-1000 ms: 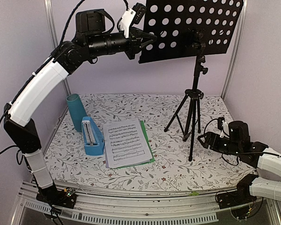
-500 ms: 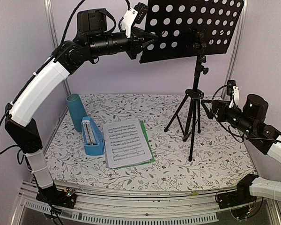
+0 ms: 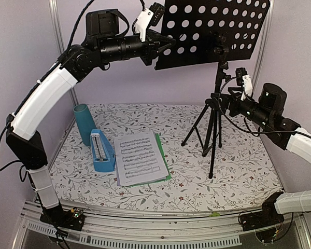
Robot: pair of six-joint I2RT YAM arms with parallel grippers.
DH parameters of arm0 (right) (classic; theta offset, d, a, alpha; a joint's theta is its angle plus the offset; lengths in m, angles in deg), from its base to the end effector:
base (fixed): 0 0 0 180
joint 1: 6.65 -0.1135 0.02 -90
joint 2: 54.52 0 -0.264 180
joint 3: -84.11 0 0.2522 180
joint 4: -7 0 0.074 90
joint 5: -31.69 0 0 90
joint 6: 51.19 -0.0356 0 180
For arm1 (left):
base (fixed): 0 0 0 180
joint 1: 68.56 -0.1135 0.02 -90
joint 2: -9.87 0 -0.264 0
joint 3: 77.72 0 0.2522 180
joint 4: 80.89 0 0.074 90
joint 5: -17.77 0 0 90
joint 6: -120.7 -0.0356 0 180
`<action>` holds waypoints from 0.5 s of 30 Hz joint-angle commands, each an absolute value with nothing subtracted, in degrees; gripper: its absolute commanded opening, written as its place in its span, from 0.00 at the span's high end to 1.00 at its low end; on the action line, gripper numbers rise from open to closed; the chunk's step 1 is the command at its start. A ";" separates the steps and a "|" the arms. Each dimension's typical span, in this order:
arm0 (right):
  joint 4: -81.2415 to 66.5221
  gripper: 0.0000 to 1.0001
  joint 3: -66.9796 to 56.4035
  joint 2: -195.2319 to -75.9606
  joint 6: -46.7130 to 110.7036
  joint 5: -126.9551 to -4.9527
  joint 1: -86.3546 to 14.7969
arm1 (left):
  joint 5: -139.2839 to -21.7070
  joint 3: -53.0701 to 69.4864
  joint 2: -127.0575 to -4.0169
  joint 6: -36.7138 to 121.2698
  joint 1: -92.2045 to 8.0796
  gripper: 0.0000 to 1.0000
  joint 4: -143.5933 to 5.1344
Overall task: Set up the instrument practice props
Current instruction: Pass from the left arm to the right
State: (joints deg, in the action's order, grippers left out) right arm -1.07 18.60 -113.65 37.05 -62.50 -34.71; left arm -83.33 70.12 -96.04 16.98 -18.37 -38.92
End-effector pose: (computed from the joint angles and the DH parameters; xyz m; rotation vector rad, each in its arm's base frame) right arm 0.2147 0.1174 0.3649 -0.4242 1.5630 0.4616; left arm 0.2437 -0.3032 0.5358 0.9795 1.2765 -0.6486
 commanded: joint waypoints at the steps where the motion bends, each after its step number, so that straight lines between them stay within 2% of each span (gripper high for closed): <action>1: 3.06 0.03 14.25 -117.96 42.88 -63.35 -34.51 | -83.19 72.57 -96.47 11.26 -17.64 1.00 -41.77; 5: 4.88 0.07 13.10 -120.79 44.78 -62.98 -34.43 | -83.17 72.84 -96.81 11.55 -17.65 1.00 -42.15; 15: 7.59 0.30 12.75 -122.14 45.85 -63.98 -34.23 | -82.79 73.42 -97.49 12.11 -17.52 1.00 -42.60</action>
State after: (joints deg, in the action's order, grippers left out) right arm 4.96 14.27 -121.76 45.01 -63.02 -34.36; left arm -82.65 71.24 -97.15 17.00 -18.32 -39.33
